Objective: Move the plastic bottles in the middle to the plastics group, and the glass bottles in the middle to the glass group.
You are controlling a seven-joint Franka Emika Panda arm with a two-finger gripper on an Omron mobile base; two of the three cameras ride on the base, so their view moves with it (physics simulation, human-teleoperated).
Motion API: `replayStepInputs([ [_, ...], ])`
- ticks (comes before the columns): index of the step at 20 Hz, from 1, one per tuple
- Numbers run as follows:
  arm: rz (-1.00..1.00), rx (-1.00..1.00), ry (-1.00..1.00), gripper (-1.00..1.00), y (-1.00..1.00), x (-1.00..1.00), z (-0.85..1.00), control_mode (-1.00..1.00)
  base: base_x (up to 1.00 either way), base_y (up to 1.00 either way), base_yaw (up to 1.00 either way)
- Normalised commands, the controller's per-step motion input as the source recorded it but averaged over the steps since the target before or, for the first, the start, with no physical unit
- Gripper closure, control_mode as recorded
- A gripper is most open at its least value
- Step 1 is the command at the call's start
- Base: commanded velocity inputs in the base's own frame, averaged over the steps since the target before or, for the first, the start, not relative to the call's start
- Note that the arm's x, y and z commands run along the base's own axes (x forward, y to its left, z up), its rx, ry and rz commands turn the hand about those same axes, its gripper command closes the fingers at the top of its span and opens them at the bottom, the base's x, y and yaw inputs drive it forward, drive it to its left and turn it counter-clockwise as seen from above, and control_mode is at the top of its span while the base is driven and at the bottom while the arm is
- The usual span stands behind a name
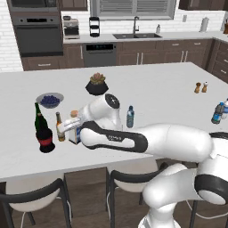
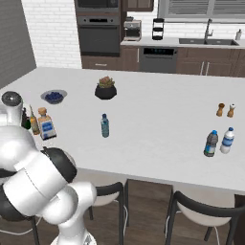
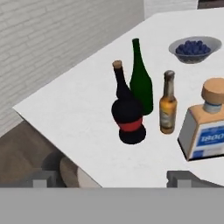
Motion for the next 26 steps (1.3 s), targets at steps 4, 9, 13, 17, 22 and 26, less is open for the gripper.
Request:
replayStepInputs([
  [4,-0.01,-0.06,0.25,-1.0,-0.91,0.0,0.62,-1.0,0.0,0.0,0.0],
  [9,-0.01,-0.33,0.24,-1.0,-1.0,0.17,-0.03,-1.0,0.0,0.0,0.0],
  [13,-0.08,-0.41,0.29,-1.0,-1.0,0.26,-0.06,-1.0,0.0,0.0,0.0],
  [17,-0.12,-0.4,0.26,-1.0,-1.0,0.51,-0.41,-1.0,0.0,0.0,0.0],
  [22,-0.13,-0.17,0.16,-1.0,-1.0,0.61,-0.93,-1.0,0.0,0.0,0.0],
  [26,-0.06,0.04,0.02,-1.0,-1.0,0.5,-0.81,-1.0,0.0,0.0,0.0],
])
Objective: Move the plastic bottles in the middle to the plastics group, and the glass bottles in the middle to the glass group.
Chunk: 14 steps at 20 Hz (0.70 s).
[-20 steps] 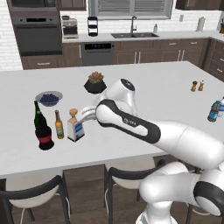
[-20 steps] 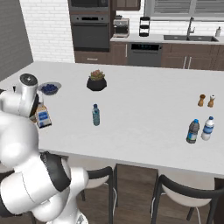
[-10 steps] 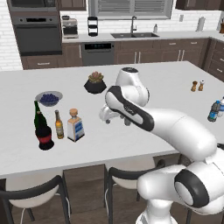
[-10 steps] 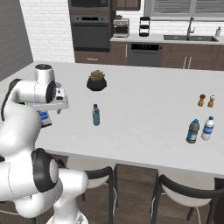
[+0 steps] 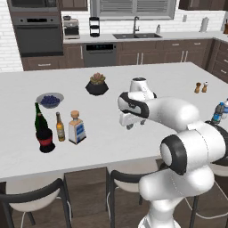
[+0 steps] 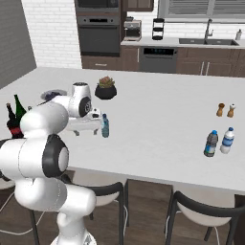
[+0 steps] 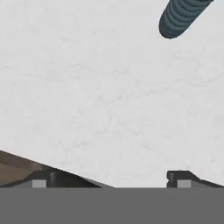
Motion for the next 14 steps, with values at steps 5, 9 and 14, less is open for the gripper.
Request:
replayStepInputs([
  [5,0.0,0.12,-0.28,-1.0,-0.56,-0.15,0.62,-1.0,0.0,0.0,0.0],
  [9,0.0,-0.01,-0.2,-1.0,-0.02,-0.03,0.85,-1.0,0.0,0.0,0.0],
  [14,0.0,-0.12,-0.02,-1.0,0.0,0.2,0.25,-1.0,0.0,0.0,0.0],
])
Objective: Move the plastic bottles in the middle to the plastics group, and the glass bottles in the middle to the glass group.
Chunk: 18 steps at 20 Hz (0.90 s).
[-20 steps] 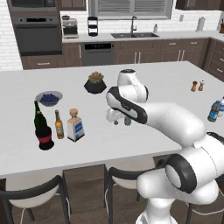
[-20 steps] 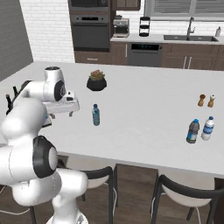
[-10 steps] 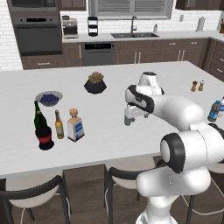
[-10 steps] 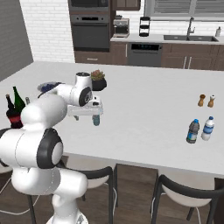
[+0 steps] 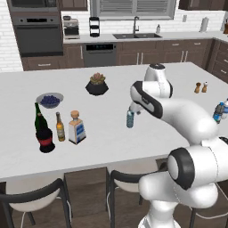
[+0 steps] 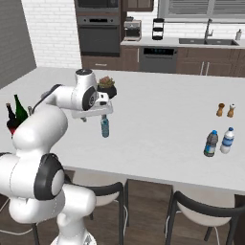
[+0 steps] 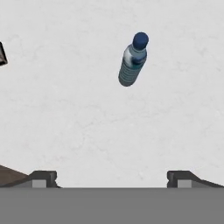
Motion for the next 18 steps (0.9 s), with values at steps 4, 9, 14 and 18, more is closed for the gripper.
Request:
replayStepInputs([
  [4,0.0,-0.05,0.0,-1.0,-0.02,0.19,0.02,-1.0,0.0,0.0,0.0],
  [9,0.0,0.01,0.0,-1.0,-0.01,0.3,0.0,-1.0,0.0,0.0,0.0],
  [14,-0.03,0.02,0.0,-1.0,0.0,0.4,-0.1,-1.0,0.0,0.0,0.0],
  [18,-0.02,0.0,0.0,-1.0,0.0,0.42,-0.23,-1.0,0.0,0.0,0.0],
])
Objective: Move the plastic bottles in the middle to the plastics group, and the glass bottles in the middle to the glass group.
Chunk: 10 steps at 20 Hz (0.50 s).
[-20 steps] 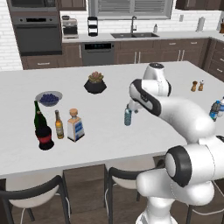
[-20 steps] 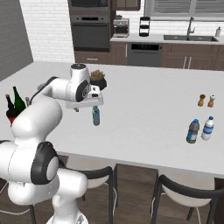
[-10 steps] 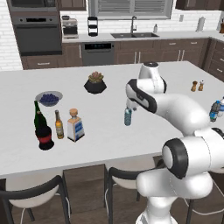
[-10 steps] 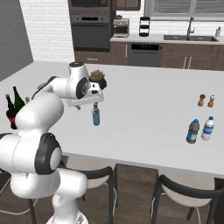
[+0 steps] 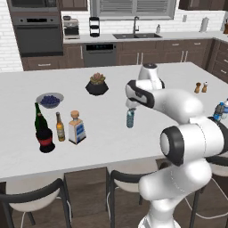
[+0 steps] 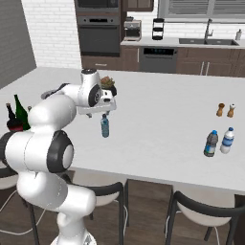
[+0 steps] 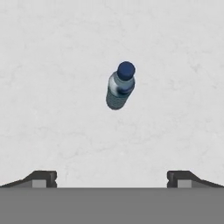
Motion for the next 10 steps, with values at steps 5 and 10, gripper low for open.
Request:
replayStepInputs([
  [5,-0.02,0.0,-0.01,-1.0,0.07,0.34,-0.28,-1.0,0.0,0.0,0.0],
  [10,-0.06,0.01,-0.04,-1.0,0.12,0.42,-0.31,-1.0,0.0,0.0,0.0],
])
